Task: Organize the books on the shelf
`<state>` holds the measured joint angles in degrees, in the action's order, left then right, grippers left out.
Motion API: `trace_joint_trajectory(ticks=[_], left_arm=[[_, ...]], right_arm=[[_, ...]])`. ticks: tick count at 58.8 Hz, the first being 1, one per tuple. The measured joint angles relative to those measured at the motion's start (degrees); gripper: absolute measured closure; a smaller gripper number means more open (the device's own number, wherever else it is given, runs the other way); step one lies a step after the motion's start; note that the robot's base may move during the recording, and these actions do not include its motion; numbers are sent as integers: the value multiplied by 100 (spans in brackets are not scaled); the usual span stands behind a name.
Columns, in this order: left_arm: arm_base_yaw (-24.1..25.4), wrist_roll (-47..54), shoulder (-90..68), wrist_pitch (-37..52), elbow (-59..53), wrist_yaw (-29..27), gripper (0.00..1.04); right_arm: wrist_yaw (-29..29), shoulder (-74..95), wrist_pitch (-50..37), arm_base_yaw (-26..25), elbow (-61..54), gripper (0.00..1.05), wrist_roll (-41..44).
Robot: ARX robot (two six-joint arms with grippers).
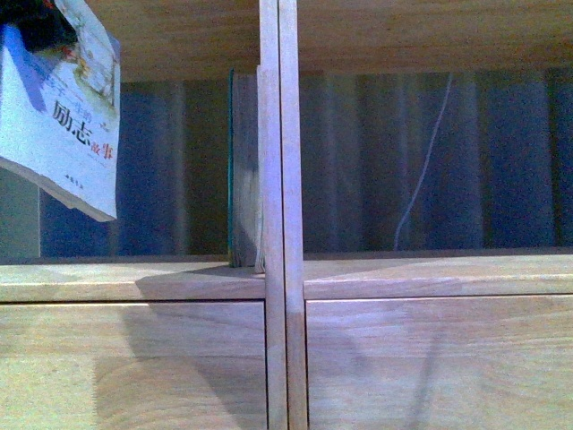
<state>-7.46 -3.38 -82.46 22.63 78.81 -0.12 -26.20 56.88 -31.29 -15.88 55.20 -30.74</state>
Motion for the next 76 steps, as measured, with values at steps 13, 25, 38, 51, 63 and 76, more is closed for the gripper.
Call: trace_joint_trajectory(ticks=[13, 25, 38, 51, 63, 76], left_arm=[[-291, 1628, -1080, 1215, 402, -63, 88], [-326, 2424, -2085, 2177, 682, 92, 88], [-243, 2393, -2712, 3318, 841, 446, 88], [-249, 2044, -3119, 3718, 1222, 387, 88], [-249, 1585, -3462, 3770, 1537, 184, 88], [-304, 1174, -3821, 3654, 1934, 131, 88]], right_arm=[[0, 0, 0, 0, -2, 7, 2], [2, 0, 0, 0, -2, 7, 2], [2, 0, 0, -2, -2, 7, 4], [0, 0, 0, 0, -2, 7, 7], [0, 0, 0, 0, -2, 7, 7], [2, 0, 0, 0, -2, 7, 9]])
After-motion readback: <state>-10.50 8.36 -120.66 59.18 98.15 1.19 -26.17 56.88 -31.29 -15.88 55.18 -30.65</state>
